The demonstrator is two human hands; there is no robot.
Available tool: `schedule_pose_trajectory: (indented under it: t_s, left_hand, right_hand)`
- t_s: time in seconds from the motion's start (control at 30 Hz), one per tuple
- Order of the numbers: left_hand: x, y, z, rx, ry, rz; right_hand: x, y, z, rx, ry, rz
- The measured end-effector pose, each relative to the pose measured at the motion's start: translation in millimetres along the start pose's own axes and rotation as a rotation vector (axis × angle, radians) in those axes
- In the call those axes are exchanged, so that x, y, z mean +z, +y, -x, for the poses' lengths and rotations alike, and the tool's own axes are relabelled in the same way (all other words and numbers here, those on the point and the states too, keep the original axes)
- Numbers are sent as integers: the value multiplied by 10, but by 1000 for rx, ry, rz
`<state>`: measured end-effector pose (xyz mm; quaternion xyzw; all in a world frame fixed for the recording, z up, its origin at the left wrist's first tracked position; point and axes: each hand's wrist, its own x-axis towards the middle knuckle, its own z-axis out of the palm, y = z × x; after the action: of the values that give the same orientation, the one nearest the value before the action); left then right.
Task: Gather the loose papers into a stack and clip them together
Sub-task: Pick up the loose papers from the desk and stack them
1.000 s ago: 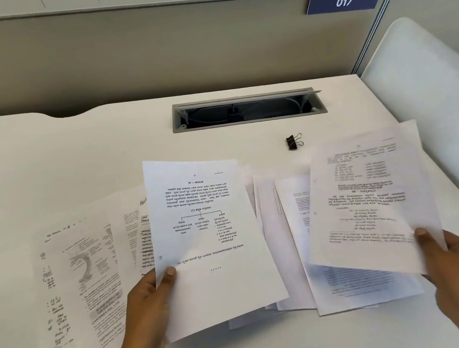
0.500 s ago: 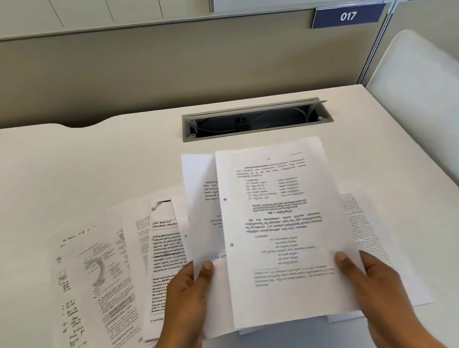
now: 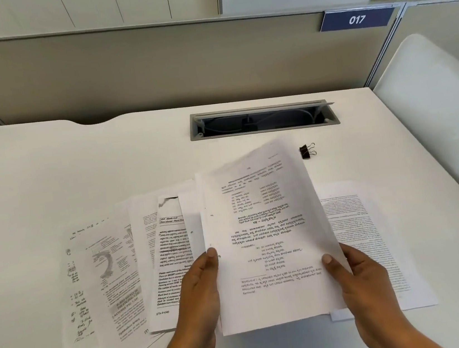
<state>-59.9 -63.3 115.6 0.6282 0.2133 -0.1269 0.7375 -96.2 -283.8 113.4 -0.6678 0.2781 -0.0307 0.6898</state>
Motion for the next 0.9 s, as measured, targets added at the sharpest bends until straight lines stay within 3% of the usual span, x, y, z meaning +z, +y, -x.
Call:
schedule_pose_trajectory:
  t_s: [0.27,0.67,0.8,0.9]
  left_hand:
    - [-50,12,-32,107,40,-83]
    - [-19,17,-68,85,107,5]
    - [-66,6,-110,92,122,3]
    - [-126,-2,-118,98,121,1]
  right_hand:
    - [21,-47,26,25,-48,-2]
    - [-54,-115,6,94,-165,50]
    - [-279,-82,-243,100,-58,235]
    - [-609,17,-464,36,79,677]
